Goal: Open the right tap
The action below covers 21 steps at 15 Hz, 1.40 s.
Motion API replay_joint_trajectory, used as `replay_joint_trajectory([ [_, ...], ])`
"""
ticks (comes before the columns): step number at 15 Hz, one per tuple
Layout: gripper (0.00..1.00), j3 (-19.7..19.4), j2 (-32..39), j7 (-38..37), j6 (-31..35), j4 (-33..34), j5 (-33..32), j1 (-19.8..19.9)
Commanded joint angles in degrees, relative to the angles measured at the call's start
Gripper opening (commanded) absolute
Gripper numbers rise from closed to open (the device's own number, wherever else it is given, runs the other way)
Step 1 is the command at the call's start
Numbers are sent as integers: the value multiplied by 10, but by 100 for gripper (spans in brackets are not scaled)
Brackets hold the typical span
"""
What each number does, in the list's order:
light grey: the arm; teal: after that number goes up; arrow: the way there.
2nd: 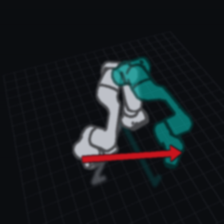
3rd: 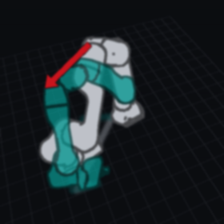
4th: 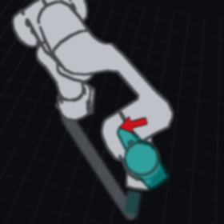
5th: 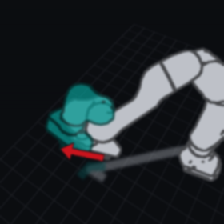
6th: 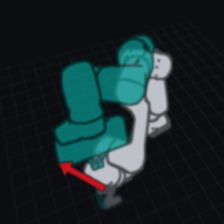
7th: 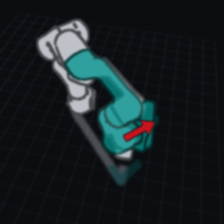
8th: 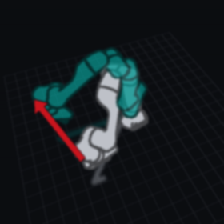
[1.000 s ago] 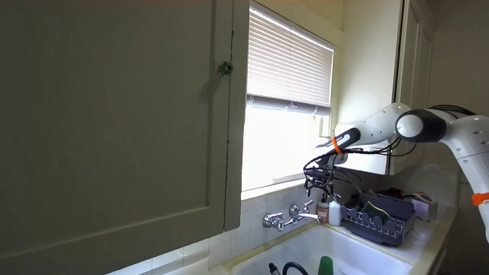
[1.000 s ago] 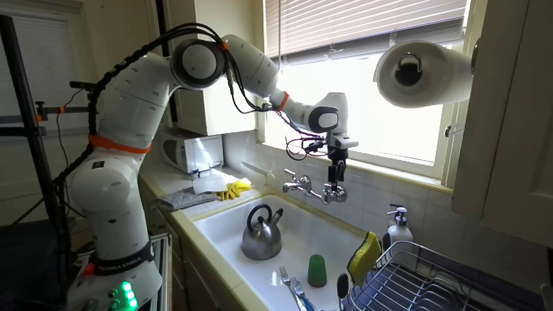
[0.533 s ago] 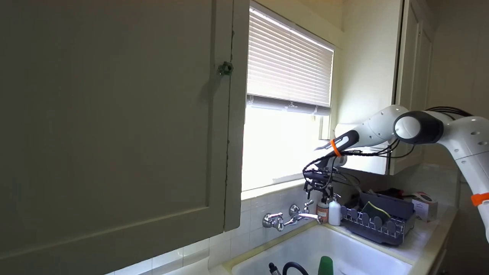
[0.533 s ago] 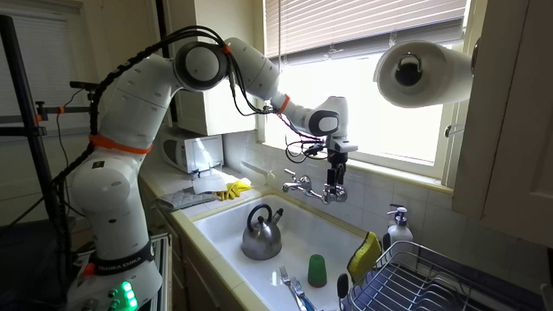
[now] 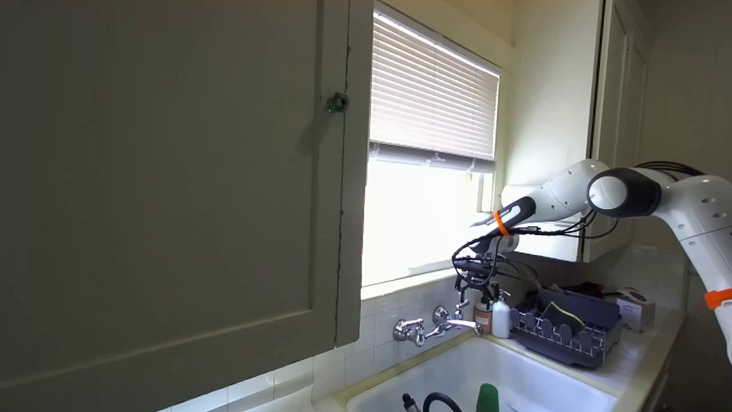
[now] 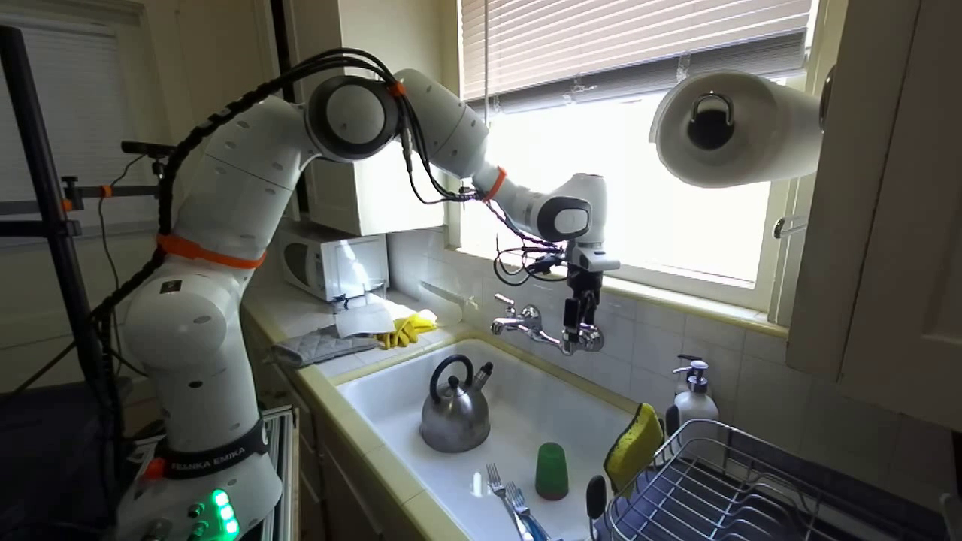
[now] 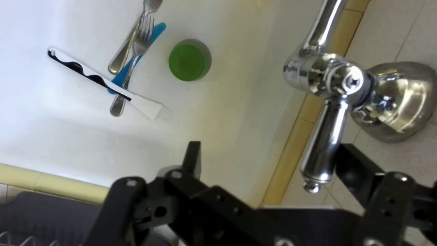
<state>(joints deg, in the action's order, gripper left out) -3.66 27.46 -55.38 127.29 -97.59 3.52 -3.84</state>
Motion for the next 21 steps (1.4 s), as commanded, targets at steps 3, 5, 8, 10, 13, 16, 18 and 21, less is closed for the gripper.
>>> replay_joint_trajectory([
  [3, 100, 4, -26, -29, -87, -22, 21, -4],
  [5, 100, 9, -34, -30, -64, -29, 31, -4],
  [8, 100, 2, -47, -58, -8, -46, 25, -12],
  [10, 100, -4, -41, -80, 41, -44, 16, -15],
  [13, 100, -13, -21, -109, 51, -26, 2, -16],
  [16, 100, -18, 4, -114, 31, -6, -10, -17],
  [18, 100, -20, 8, -119, 35, -9, -14, -18],
  [21, 100, -21, -1, -128, 36, -28, -18, -21],
])
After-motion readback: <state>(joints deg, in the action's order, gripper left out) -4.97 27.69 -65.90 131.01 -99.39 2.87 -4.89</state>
